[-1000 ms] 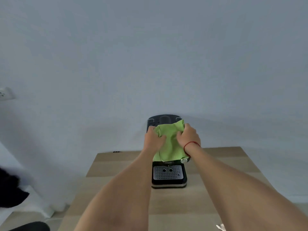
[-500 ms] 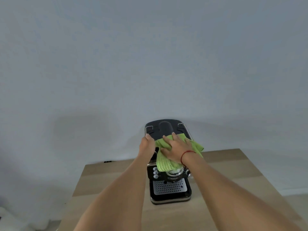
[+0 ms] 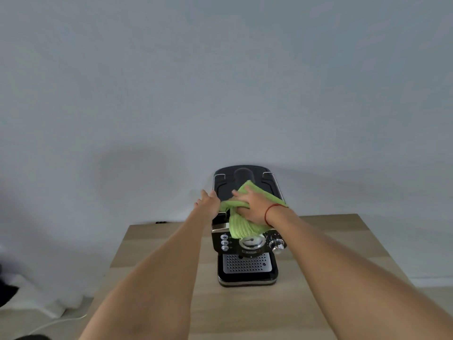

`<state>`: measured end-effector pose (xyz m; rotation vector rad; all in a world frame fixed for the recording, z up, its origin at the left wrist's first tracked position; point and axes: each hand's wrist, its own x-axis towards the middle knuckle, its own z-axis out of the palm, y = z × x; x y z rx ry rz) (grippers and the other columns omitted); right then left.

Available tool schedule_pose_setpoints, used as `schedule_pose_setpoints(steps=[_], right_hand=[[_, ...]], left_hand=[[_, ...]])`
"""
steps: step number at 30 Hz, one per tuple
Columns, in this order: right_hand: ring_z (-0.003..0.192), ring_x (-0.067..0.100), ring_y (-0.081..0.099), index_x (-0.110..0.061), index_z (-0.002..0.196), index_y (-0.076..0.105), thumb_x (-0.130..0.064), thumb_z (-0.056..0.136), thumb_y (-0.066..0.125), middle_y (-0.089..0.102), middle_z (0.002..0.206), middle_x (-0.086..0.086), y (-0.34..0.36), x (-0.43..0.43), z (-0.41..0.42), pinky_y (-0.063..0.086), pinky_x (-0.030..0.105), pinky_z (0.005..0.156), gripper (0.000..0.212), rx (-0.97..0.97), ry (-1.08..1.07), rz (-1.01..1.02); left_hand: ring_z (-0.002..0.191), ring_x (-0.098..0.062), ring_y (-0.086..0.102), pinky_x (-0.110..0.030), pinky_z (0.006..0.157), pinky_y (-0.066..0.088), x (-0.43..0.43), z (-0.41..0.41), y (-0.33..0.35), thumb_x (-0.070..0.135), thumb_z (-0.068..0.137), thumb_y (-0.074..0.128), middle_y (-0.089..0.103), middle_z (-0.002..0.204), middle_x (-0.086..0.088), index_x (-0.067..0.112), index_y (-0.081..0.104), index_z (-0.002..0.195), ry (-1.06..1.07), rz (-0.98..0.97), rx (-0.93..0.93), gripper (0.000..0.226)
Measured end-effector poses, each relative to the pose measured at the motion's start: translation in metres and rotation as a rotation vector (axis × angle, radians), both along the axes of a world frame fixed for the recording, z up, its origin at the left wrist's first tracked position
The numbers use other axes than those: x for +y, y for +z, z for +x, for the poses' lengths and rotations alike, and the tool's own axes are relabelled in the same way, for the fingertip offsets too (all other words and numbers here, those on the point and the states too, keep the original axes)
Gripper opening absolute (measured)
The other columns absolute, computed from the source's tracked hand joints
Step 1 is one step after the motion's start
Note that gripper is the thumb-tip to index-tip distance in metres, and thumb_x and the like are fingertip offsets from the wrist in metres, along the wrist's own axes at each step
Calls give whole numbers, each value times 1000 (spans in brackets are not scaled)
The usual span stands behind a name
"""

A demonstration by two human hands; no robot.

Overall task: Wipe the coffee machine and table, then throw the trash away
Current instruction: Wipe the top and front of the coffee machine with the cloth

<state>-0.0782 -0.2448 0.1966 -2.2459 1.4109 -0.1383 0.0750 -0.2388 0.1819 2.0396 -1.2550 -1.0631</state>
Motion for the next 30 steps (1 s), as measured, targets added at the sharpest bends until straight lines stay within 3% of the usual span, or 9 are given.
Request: schedule_pose_setpoints(steps=[3, 5, 11, 14, 20, 23, 25, 27, 30], right_hand=[[148, 26, -3, -35, 149, 14, -51, 97, 27, -6, 160, -9, -3, -6, 3, 3, 54, 119, 56, 159, -108, -20], [147, 29, -9, -35, 149, 10, -53, 96, 23, -9, 160, -9, -9, -3, 17, -2, 56, 117, 57, 174, -147, -60], [148, 18, -2, -36, 137, 42, -26, 94, 39, 22, 156, -14, -6, 2, 20, -8, 48, 119, 44, 39, 64, -115], [146, 19, 14, -32, 130, 52, -23, 94, 45, 31, 152, -7, -7, -3, 3, 5, 45, 120, 38, -126, -3, -70], [146, 25, 10, -30, 141, 38, -35, 96, 38, 14, 159, -2, -18, -24, 13, 8, 50, 118, 45, -19, -185, -136], [136, 27, 34, -20, 135, 43, -22, 95, 42, 34, 149, 5, -30, -37, 19, 25, 44, 114, 40, -222, -344, -278], [114, 26, 52, -13, 123, 51, -14, 93, 46, 49, 129, 8, -33, -46, 21, 43, 33, 95, 31, -442, -476, -366], [104, 25, 56, -10, 113, 57, -13, 92, 48, 56, 116, 8, -30, -57, 24, 45, 30, 86, 23, -499, -506, -395], [131, 27, 42, -16, 122, 57, -24, 94, 44, 50, 137, 6, -28, -77, 30, 31, 41, 112, 32, -266, -362, -315]], left_hand=[[145, -32, 17, -50, 118, 15, 4, 3, -5, 24, 103, 9, 18, 159, -11, 13, 23, 149, -84, -27, -40, 50], [142, -30, 25, -50, 116, 20, 6, 5, -7, 31, 102, 9, 32, 153, -10, 18, 35, 143, -103, -49, -7, 50], [147, -24, 15, -43, 119, 12, 3, 7, 0, 31, 104, 15, 19, 159, -6, 18, 17, 153, -80, -43, 62, 51], [148, -22, 10, -41, 121, 8, -9, 5, 3, 26, 102, 19, 11, 161, -2, 19, 9, 154, -35, -60, 84, 53], [129, -32, 42, -48, 111, 30, -30, -2, -3, 30, 98, 20, 46, 140, -15, 7, 43, 136, 17, -65, 47, 50], [126, -33, 45, -48, 110, 32, -39, -1, -8, 38, 96, 16, 50, 136, -17, 7, 48, 131, 28, -62, 39, 56], [127, -32, 44, -46, 110, 31, -43, 0, -9, 38, 98, 16, 50, 137, -15, 9, 48, 134, 32, -73, 15, 56], [131, -31, 42, -44, 112, 29, -48, 1, -13, 41, 100, 16, 47, 141, -13, 9, 45, 139, 56, -85, 33, 58], [137, -30, 36, -43, 115, 25, -52, 2, -22, 44, 101, 14, 41, 148, -13, 11, 39, 145, 74, -91, 67, 61]])
